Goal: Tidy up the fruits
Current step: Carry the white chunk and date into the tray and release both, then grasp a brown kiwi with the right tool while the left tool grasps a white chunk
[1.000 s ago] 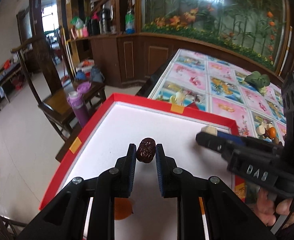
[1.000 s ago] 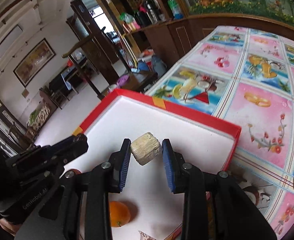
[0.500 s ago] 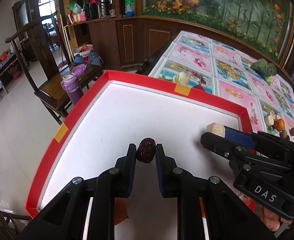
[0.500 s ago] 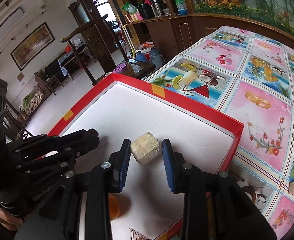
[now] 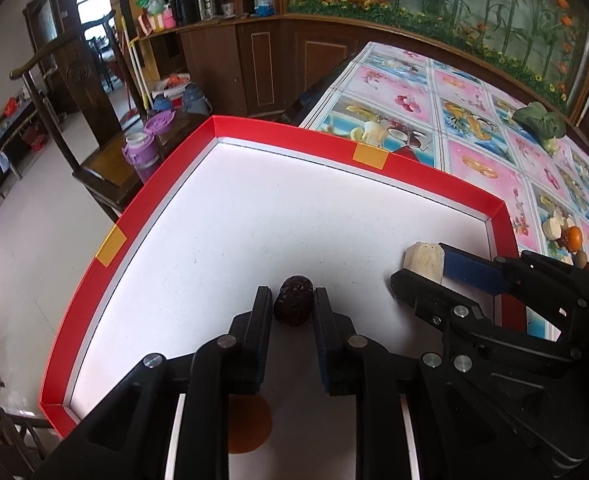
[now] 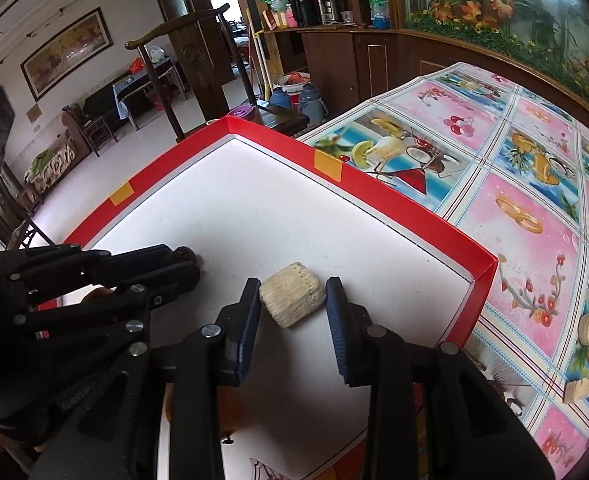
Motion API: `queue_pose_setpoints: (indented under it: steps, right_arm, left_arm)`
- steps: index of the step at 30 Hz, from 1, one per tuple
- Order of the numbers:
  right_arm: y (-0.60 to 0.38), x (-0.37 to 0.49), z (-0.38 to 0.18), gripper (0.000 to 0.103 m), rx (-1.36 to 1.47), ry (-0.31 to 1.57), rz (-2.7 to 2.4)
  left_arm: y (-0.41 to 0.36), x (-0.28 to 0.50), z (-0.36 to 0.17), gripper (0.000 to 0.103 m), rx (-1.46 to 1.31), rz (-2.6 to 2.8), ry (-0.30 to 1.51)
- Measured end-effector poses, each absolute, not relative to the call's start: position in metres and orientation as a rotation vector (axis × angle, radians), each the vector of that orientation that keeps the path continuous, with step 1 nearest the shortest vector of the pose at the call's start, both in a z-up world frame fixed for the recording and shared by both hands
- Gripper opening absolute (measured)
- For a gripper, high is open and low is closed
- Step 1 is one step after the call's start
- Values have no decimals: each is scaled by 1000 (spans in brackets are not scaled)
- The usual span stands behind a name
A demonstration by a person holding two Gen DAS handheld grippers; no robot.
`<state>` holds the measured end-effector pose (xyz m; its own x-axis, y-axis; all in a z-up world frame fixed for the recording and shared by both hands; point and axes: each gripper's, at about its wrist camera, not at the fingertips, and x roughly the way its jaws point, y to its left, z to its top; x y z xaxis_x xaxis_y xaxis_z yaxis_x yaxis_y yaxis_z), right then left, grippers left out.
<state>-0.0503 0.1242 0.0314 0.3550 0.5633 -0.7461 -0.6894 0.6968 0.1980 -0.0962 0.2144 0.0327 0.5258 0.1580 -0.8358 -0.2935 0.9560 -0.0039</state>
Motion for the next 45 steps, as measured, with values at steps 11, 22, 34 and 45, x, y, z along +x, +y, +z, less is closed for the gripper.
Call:
queue_pose_setpoints:
  steps: [11,22,34,45]
  right_arm:
    - [36,-35,83,69,81,728,830]
    - [-173,-6,95,69,236,664,488]
    - [-272,9,66,61,342,824,379]
    - [-239,23,33,38,237,925,334]
  left_arm:
    - [206,-121,73,57,-125,326,866]
    - [72,-111,98,75,83,34,774]
    - [-28,-58,47,75,190,-137,879]
    - [-25,-38,32,72,189,-148,923]
